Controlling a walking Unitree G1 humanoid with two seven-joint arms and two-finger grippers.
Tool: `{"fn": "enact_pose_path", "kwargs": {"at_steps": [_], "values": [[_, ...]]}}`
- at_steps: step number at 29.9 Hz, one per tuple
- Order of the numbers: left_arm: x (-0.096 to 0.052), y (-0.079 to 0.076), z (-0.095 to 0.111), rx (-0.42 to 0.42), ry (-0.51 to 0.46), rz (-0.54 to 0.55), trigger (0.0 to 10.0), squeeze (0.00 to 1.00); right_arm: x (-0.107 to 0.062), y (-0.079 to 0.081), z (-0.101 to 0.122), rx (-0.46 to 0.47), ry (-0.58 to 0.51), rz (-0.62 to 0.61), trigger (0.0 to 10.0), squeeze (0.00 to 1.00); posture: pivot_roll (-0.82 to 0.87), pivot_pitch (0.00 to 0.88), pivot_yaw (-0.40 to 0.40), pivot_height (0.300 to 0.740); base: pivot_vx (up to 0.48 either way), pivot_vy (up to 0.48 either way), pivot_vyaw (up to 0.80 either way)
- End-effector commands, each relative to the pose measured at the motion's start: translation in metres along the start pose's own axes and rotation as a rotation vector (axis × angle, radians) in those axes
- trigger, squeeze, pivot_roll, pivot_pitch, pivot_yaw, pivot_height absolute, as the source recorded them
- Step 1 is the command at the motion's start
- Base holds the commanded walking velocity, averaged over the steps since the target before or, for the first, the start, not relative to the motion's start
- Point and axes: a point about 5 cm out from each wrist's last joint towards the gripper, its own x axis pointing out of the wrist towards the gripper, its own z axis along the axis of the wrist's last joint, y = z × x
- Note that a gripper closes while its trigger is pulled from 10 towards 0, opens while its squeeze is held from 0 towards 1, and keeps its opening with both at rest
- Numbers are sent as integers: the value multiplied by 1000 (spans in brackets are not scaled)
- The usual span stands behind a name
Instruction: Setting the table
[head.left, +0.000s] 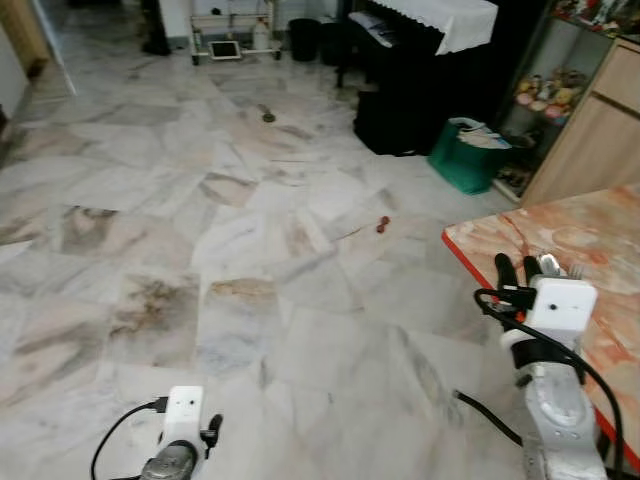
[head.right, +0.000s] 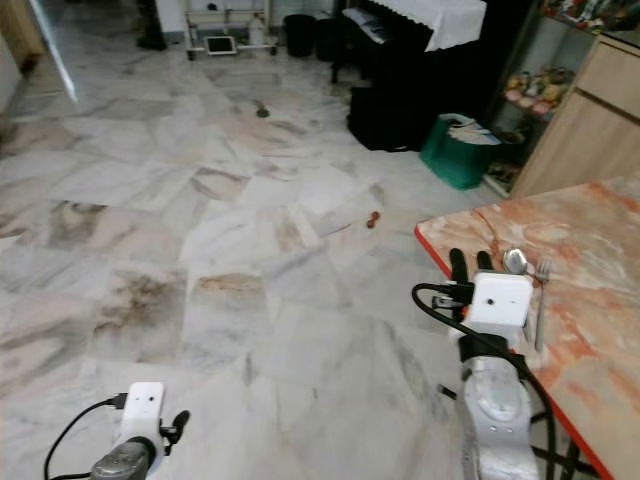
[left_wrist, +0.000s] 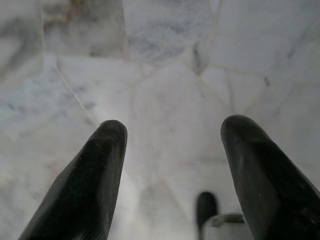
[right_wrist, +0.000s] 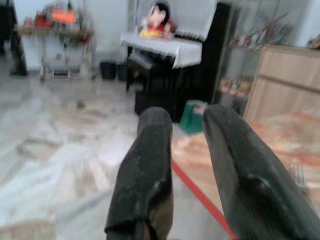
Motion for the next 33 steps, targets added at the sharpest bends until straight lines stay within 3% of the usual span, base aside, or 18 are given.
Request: {"fn": "enact_pose_path", "kwargs": {"at_steps": [1, 7, 27, 33], "values": [[2, -9, 7, -4, -18, -18, 10000, 0, 1, -10, -1, -17, 14, -33, 10000, 0, 69, 0, -37, 740, 0, 0, -744], [2, -10, 7, -10, -20, -17, 10000, 0, 3, -9, -1, -13, 9, -31, 10000, 0, 72, 0, -41, 740, 0, 0, -744], [2, -14, 8, -28, -18, -45, 10000, 0, 10, -8, 4, -12, -25, -28, 10000, 0, 73, 0, -41, 740, 0, 0, 0], [2, -13, 7, -24, -10, -45, 10000, 0, 12, -7, 5, -9, -33, -27, 10000, 0, 72, 0, -39, 740, 313, 0, 0]]}}
